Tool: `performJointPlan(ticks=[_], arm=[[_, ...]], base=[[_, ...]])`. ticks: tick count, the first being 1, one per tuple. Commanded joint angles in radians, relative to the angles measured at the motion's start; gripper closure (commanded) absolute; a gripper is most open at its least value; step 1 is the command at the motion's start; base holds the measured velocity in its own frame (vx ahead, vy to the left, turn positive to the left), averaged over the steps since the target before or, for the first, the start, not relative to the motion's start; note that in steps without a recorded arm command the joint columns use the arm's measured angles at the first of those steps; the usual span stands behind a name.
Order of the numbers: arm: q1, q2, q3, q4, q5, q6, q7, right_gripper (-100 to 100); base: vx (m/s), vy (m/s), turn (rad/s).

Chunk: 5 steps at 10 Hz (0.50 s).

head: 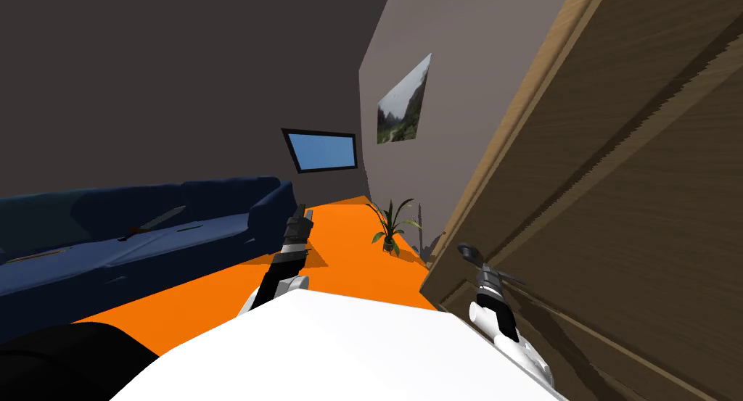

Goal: Pull the door open

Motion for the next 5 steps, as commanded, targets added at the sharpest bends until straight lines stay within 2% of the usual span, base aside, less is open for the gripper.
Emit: performJointPlan(ticks=[1, 2, 3, 5], arm=[[-0.012, 0.004, 0.030, -0.007, 0.014, -0.001, -0.012, 100], [-0.012, 0.004, 0.030, -0.010, 0.014, -0.001, -0.012, 100], [-0.016, 0.007, 0.050, -0.011, 0.024, -0.001, -0.021, 100], [-0.017, 0.008, 0.055, -0.007, 0.027, -0.001, -0.024, 100]], base=[[-0.223, 0.014, 0.048], [-0.140, 0.010, 0.015], [-0.150, 0.002, 0.041], [-0.121, 0.002, 0.035]])
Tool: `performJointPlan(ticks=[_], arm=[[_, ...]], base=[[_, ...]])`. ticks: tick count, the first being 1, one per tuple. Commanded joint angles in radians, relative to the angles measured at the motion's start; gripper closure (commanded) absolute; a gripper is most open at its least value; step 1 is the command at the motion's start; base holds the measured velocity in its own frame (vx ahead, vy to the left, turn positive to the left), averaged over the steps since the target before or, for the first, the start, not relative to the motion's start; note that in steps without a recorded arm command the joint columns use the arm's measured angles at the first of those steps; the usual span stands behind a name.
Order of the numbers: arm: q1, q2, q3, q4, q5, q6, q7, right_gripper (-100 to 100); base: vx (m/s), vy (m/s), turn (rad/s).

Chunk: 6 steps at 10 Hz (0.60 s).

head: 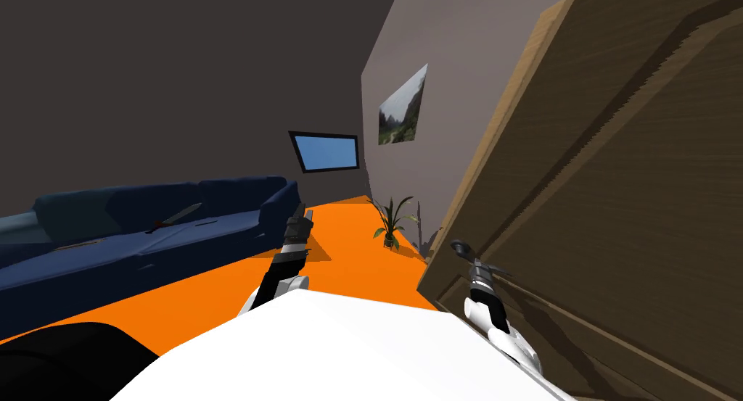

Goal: Pull the door open

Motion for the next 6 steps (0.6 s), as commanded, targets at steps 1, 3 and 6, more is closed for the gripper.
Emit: performJointPlan(ticks=[1, 3, 6], arm=[[0.009, 0.007, 0.008, -0.032, 0.003, 0.011, -0.006, 100], [0.014, 0.006, 0.017, -0.029, 0.008, 0.015, -0.012, 100], [0.009, 0.009, 0.047, -0.037, 0.023, 0.014, -0.027, 100]], base=[[-0.014, 0.012, -0.001], [-0.071, -0.023, 0.002], [-0.209, -0.007, 0.062]])
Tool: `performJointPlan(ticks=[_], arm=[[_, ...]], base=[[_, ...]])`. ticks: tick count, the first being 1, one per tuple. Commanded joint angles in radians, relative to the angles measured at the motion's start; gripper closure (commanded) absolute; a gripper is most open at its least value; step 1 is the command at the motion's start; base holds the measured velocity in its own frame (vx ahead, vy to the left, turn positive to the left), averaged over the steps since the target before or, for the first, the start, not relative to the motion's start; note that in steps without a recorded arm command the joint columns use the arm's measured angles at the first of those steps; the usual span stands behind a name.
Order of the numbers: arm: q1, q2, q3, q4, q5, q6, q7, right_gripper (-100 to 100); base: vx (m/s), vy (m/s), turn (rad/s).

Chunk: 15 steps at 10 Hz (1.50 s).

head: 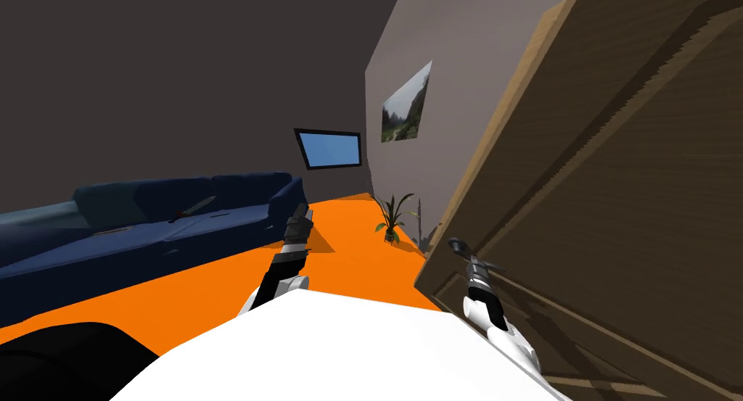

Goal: Pull the door open

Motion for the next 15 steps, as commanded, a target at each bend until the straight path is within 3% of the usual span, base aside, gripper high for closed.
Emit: performJointPlan(ticks=[1, 4, 6, 7, 8, 12, 14, 15], arm=[[-0.009, 0.009, 0.033, 0.004, 0.017, -0.008, -0.014, 100], [-0.013, 0.011, 0.054, -0.001, 0.027, -0.009, -0.024, 100], [-0.018, 0.013, 0.084, -0.009, 0.042, -0.010, -0.040, 100], [-0.019, 0.014, 0.090, -0.011, 0.045, -0.011, -0.043, 100], [-0.021, 0.002, 0.076, 0.001, 0.039, -0.009, -0.040, 100], [-0.023, 0.008, 0.121, -0.007, 0.060, -0.013, -0.064, 100], [-0.023, 0.008, 0.121, -0.007, 0.060, -0.013, -0.064, 100], [-0.025, 0.010, 0.147, -0.013, 0.073, -0.015, -0.078, 100]], base=[[-0.253, 0.001, 0.063], [-0.176, -0.005, 0.047], [-0.161, -0.016, 0.050], [-0.221, -0.015, 0.058], [-0.091, -0.009, 0.006], [-0.174, -0.017, 0.047], [-0.094, -0.010, 0.022], [-0.140, -0.027, 0.046]])
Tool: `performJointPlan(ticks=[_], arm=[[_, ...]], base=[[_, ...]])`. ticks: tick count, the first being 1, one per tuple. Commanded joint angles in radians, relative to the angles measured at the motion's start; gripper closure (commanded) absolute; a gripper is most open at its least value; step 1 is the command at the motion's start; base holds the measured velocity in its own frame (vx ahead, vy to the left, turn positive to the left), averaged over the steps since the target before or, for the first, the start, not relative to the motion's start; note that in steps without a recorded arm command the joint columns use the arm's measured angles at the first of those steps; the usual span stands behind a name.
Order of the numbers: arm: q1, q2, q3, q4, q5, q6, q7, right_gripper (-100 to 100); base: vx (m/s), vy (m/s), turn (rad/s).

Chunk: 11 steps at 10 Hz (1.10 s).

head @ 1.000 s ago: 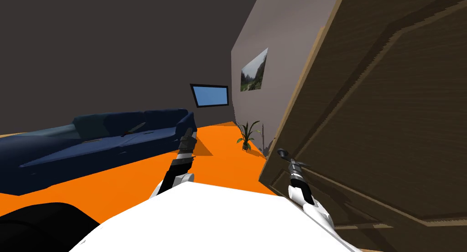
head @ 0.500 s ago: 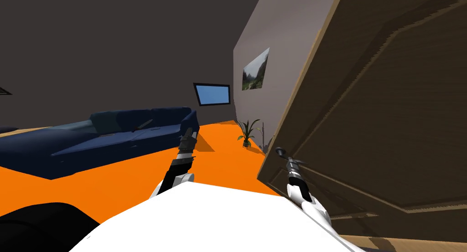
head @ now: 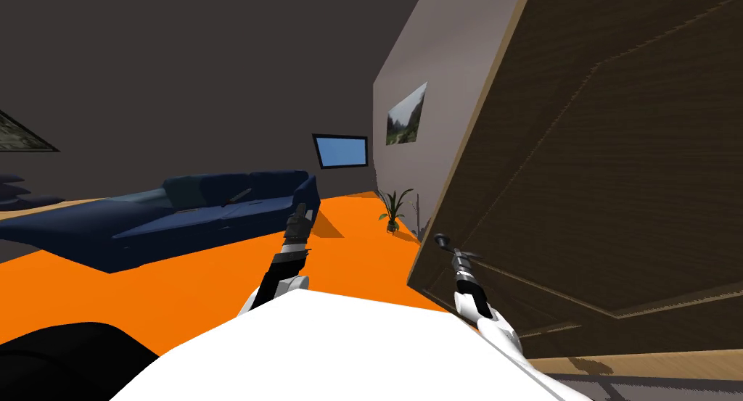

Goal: Pull the door open

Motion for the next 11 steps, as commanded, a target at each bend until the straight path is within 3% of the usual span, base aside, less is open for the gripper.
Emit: performJointPlan(ticks=[1, 6, 7, 11], arm=[[0.014, 0.013, 0.016, -0.047, 0.008, 0.008, -0.006, 100], [0.011, 0.017, 0.061, -0.058, 0.030, 0.004, -0.031, 100], [0.020, 0.013, 0.046, -0.061, 0.024, 0.007, -0.024, 100], [0.032, 0.001, 0.078, -0.065, 0.038, -0.004, -0.058, 100]], base=[[-0.159, -0.034, 0.087], [-0.154, -0.033, 0.044], [-0.085, -0.023, 0.002], [-0.170, -0.015, 0.089]])
